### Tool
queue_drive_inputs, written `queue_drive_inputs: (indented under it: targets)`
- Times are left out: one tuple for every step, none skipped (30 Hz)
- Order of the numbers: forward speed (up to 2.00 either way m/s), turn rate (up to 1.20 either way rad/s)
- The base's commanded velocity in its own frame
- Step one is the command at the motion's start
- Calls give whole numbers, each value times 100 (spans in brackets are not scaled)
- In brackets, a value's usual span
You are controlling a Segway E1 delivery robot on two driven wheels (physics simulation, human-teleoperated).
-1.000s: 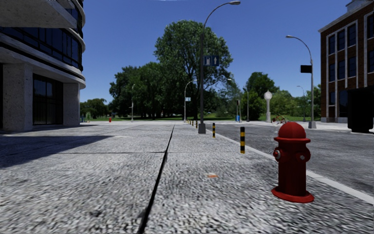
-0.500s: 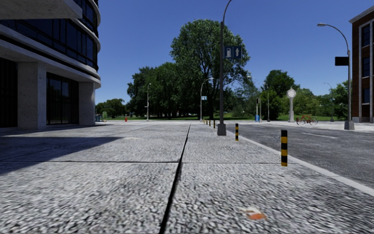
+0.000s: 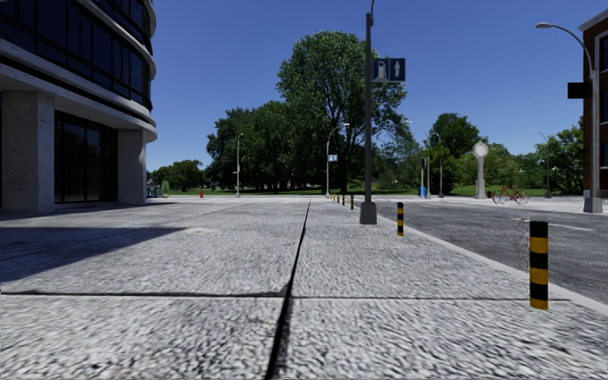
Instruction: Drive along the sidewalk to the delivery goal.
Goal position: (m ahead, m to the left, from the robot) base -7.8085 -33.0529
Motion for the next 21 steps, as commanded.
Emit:
queue_drive_inputs:
  targets:
    - [200, 0]
    - [200, 0]
    - [200, 0]
    - [200, 0]
    - [200, 0]
    - [200, 0]
    - [200, 0]
    - [200, 0]
    - [200, 0]
    - [200, 0]
    - [200, 0]
    - [200, 0]
    - [200, 0]
    - [200, 0]
    - [200, 0]
    - [200, 0]
    - [200, 0]
    - [200, 0]
    - [200, 0]
    - [200, 0]
    - [200, 0]
